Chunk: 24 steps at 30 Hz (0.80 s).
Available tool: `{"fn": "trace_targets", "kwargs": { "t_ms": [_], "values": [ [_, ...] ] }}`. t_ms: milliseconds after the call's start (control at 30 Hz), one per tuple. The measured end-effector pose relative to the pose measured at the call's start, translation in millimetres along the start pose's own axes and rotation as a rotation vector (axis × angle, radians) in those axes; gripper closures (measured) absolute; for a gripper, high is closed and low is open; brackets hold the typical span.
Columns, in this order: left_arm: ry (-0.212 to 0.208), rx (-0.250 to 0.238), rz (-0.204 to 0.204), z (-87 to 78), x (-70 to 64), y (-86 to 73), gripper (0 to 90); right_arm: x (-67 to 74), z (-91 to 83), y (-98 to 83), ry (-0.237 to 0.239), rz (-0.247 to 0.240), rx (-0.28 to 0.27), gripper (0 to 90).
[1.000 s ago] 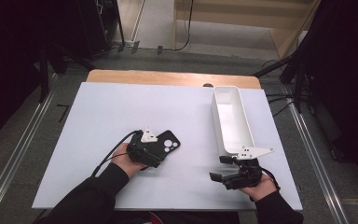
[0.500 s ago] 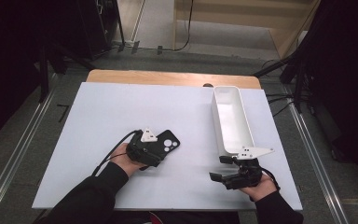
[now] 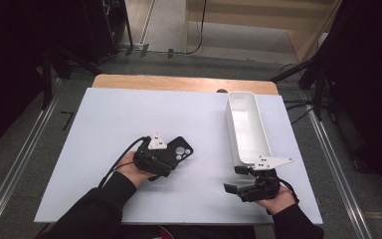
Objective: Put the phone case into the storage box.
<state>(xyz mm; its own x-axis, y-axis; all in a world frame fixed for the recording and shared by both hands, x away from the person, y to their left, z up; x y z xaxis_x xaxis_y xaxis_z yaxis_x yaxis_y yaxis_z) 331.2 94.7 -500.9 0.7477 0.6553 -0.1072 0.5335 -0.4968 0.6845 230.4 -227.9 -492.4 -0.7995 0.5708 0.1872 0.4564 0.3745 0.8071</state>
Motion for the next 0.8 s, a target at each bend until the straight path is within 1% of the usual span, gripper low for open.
{"fn": "trace_targets", "kwargs": {
  "t_ms": [133, 200, 267, 333, 433, 667, 733, 800],
  "values": [
    [-0.004, -0.019, -0.009, -6.5, -0.6, 2.5, 13.4, 0.6, 0.6, 0.3, 0.001, -0.002, 0.003, 16.1],
    [-0.014, -0.03, -0.016, -12.6, -0.9, 4.3, 13.4, 0.5, 0.5, 0.2, -0.001, -0.001, 0.002, 16.1],
    [-0.011, -0.034, -0.021, -14.6, -1.2, 4.7, 13.4, 0.8, 0.3, 0.3, -0.001, 0.002, 0.003, 16.1],
    [-0.025, -0.052, -0.038, -19.9, -2.4, 6.1, 13.4, 0.7, 0.6, 0.5, -0.001, -0.005, 0.0, 16.1],
    [-0.03, -0.066, -0.045, -24.2, -3.1, 7.3, 13.4, 1.0, 0.6, 0.9, -0.003, -0.008, 0.001, 16.1],
    [-0.046, -0.089, -0.058, -29.6, -8.2, 8.7, 13.4, 2.6, 0.3, 2.6, -0.007, -0.004, 0.005, 16.1],
    [-0.042, -0.089, -0.056, -30.6, -8.5, 9.1, 13.4, 2.6, 0.4, 2.8, -0.008, -0.007, 0.005, 16.2],
    [-0.042, -0.104, -0.062, -32.2, -8.7, 10.0, 13.4, 3.2, 0.3, 3.5, -0.011, -0.007, 0.009, 16.3]
  ]
}}
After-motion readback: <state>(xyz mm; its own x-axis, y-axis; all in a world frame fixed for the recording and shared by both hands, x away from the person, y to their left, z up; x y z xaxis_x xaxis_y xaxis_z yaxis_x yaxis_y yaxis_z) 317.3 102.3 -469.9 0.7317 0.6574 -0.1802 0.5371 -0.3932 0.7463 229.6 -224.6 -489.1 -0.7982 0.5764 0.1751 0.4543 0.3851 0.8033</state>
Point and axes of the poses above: each handheld gripper's, and its own axes: z roughly forward along the jaws, y roughly out of its top, x roughly to its left, the point moved 2 cm from there along z, roughly forward along the jaws, and after that the axes turned 9 degrees about -z, right-handed, at the moved point
